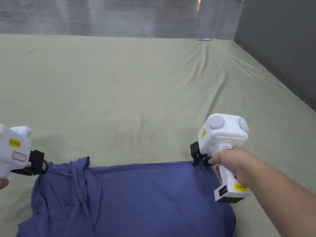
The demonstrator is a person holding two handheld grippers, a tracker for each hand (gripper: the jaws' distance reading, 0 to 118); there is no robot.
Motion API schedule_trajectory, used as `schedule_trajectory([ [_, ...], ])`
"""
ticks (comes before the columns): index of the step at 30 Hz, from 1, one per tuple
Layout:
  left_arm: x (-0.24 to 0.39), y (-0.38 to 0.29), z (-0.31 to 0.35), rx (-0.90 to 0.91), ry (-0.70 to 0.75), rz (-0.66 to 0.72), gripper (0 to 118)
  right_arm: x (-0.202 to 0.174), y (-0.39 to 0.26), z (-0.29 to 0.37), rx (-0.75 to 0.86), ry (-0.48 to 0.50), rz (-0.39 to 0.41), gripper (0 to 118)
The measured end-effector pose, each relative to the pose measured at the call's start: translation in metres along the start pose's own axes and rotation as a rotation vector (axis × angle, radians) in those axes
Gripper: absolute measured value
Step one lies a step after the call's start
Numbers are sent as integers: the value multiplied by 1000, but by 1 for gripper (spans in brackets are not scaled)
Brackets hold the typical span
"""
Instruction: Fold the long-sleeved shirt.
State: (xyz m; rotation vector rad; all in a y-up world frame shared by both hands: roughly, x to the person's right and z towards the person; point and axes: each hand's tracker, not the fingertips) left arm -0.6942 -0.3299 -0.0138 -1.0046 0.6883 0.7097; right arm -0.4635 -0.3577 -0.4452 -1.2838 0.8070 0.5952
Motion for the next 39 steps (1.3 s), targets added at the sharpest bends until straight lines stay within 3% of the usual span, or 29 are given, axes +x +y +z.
schedule_trajectory([
  [2, -2, -1, 0, -1, -1, 3, 0, -6, -5, 11, 34, -2, 15, 0],
  [5, -15, 8, -7, -4, -8, 7, 0, -2, -4, 19, 51, 57, 31, 0],
  [9, -4, 1, 16, 24, -31, -7, 0, -3, -23, 53, 134, 57, 177, 0],
  [16, 14, -47, 87, 67, -43, -146, 0, 22, -91, 119, 264, 100, 330, 0],
  [24, 19, -151, 133, 58, -60, -185, 0, 50, -207, 151, 268, 127, 342, 0],
  [31, 17, -234, 117, -51, -74, -164, 0, 60, -271, 126, 178, 118, 314, 0],
  [39, 7, -267, 84, -96, -80, -119, 0, 64, -299, 63, 73, 63, 306, 0],
])
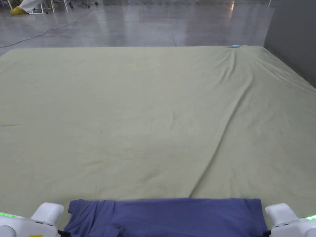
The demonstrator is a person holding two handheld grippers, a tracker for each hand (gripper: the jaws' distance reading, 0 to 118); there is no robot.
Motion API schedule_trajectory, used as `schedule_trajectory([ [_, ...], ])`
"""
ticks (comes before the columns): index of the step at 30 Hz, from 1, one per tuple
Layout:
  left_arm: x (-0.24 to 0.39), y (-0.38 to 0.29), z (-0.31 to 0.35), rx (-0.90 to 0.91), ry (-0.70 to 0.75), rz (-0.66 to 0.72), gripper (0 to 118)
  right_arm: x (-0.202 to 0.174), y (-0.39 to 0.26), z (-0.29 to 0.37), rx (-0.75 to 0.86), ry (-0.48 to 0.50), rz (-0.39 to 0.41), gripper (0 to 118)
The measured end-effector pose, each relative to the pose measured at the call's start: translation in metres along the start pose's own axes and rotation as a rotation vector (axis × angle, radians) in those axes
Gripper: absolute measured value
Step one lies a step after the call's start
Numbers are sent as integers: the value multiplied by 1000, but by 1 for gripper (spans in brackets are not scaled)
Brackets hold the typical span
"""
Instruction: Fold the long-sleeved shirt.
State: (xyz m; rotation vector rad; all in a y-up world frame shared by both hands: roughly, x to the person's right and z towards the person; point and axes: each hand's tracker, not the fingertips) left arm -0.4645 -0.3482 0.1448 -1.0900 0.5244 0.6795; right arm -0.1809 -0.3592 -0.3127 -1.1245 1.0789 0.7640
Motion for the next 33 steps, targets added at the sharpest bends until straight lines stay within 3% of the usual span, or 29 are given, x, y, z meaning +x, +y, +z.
schedule_trajectory([
  [6, -10, -14, -27, -4, -18, 74, 0, 6, -7, -12, 4, 22, -85, 0],
  [19, 1, -13, -26, 22, 18, 106, 0, 4, -11, -16, 22, 30, -124, 1],
  [21, 0, -13, -28, 26, 16, 123, 0, 4, -11, -13, 22, 34, -119, 7],
  [22, 0, -12, -26, 24, 14, 137, 0, 5, -9, -11, 19, 36, -108, 16],
  [23, 1, -10, -20, 22, 15, 143, 2, 5, -7, -6, 20, 13, -83, 33],
  [24, 4, -9, -11, 25, 22, 144, 16, 4, -8, 3, 60, -11, -63, 60],
  [25, 10, -10, 8, 57, 37, 135, 52, 1, -7, 16, 98, -52, -28, 92],
  [26, 13, -8, 22, 119, 60, 123, 86, -1, -6, 29, 121, -87, -5, 100],
  [27, 16, -8, 38, 169, 71, 122, 108, -2, -5, 43, 140, -85, -2, 100],
  [28, 18, -7, 52, 209, 64, 130, 118, 1, -4, 53, 170, -66, -14, 100],
  [32, 24, -13, 93, 344, -35, 204, 116, -8, 0, 97, 269, -12, -48, 98],
  [33, 30, -16, 99, 335, -60, 219, 109, -14, -1, 103, 285, 5, -65, 87],
])
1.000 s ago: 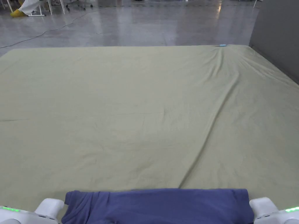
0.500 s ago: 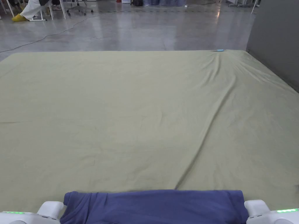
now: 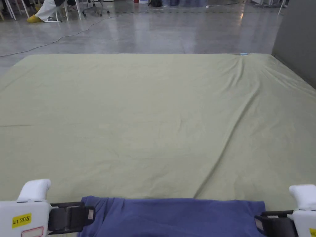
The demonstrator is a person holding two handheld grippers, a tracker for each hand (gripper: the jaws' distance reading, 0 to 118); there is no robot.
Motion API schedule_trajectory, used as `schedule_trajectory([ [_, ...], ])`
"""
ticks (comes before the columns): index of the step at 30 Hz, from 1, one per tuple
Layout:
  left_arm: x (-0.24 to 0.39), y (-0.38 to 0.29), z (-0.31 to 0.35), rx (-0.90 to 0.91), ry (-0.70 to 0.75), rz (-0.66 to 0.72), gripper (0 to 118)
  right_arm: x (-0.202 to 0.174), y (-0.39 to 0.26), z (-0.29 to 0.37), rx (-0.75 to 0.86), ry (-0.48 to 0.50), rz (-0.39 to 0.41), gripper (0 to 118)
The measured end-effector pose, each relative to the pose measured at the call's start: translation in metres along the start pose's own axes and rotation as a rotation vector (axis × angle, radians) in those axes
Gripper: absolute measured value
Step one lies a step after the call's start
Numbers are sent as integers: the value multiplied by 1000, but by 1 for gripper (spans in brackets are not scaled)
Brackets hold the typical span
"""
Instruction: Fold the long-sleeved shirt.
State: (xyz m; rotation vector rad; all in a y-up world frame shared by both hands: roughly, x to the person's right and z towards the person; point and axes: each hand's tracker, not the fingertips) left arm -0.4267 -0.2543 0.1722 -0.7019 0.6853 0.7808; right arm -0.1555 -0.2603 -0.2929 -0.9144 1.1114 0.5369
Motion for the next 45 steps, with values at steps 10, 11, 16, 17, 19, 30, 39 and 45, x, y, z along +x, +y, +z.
schedule_trajectory([
  [10, -10, -30, -29, -141, -67, 60, 0, -53, -10, 3, 28, 260, -70, 0],
  [11, -18, -29, -30, -130, -98, 109, 18, -55, -11, 3, 23, 275, -72, 0],
  [16, -69, -19, -55, -118, -176, 270, 115, -59, -10, -2, 3, 333, -65, 0],
  [17, -77, -19, -64, -149, -192, 290, 115, -60, -9, -3, 0, 343, -67, 0],
  [19, -104, -15, -67, -140, -262, 382, 115, -64, -8, 0, -3, 362, -79, 0],
  [30, -114, -31, -154, -192, -632, 538, 115, -60, -7, -19, -20, 515, -147, 0],
  [39, -72, -19, -224, -343, -746, 583, 23, -82, 2, -36, -48, 549, -136, 0],
  [45, -94, -14, -204, -296, -704, 537, 21, -82, 7, -43, -63, 534, -128, 0],
])
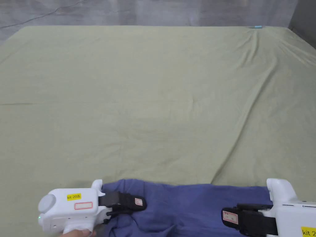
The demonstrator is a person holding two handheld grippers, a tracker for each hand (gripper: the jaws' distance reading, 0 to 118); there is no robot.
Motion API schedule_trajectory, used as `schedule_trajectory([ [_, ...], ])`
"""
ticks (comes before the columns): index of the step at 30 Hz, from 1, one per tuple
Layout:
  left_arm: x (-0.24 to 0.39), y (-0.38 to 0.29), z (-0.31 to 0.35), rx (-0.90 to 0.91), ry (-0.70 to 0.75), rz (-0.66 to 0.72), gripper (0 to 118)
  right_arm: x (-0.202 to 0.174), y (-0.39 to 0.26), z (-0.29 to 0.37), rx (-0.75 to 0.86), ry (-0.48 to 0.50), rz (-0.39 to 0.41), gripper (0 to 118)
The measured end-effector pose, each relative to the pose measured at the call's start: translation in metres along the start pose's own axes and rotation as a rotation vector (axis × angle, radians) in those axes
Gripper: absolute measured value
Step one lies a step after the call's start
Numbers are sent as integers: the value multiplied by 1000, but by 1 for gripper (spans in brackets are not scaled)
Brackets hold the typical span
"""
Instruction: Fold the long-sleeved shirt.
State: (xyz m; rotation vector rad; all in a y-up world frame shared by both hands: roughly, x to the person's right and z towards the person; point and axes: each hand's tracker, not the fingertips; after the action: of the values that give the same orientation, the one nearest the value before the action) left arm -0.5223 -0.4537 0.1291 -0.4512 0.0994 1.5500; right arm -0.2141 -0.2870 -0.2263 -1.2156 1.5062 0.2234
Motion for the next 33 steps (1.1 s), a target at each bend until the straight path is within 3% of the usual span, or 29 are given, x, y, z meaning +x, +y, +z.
schedule_trajectory([
  [4, 5, 4, 37, 58, -48, 30, 20, 3, 4, -3, -1, -8, -7, 0],
  [11, 32, 14, 113, 173, 22, -20, 20, 1, 14, -10, 2, -13, 0, 0],
  [20, 27, 31, 204, 293, 338, 25, 20, -3, 20, -25, -12, -20, 24, 0],
  [28, 20, 15, 223, 307, 371, 58, 20, -2, 20, -30, -30, -40, 34, 0],
  [33, 38, 14, 210, 299, 516, 65, 20, -2, 20, -28, -30, -60, 38, 0],
])
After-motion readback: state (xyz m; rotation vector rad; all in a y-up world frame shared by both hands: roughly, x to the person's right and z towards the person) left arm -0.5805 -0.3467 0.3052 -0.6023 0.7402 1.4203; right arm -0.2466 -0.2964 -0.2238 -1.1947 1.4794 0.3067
